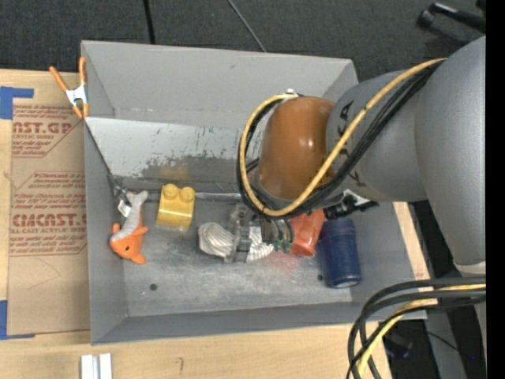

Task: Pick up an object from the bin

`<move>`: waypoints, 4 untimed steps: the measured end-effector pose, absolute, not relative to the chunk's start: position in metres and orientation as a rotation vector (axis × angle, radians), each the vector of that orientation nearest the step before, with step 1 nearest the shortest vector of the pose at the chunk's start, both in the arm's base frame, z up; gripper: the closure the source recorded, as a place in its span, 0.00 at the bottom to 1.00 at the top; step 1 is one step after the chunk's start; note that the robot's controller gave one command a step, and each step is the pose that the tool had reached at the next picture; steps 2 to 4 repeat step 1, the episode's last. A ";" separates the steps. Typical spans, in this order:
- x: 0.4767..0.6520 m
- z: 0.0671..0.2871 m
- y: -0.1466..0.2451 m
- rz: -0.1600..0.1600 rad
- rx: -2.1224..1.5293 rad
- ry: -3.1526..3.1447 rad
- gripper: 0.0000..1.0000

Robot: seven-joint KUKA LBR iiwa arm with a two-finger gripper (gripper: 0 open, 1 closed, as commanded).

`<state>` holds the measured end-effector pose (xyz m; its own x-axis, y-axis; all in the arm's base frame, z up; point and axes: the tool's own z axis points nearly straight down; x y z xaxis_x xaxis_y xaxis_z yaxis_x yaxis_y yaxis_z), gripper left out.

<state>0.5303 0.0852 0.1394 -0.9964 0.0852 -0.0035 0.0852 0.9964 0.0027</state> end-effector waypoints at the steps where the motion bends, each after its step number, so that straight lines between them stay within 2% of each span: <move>1: 0.529 0.144 0.085 0.002 0.134 3.141 1.00; 4: 0.529 0.144 0.085 0.002 0.134 3.141 1.00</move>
Offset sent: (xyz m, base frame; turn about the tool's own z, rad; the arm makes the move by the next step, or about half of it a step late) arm -0.0001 -0.0001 0.0167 0.0000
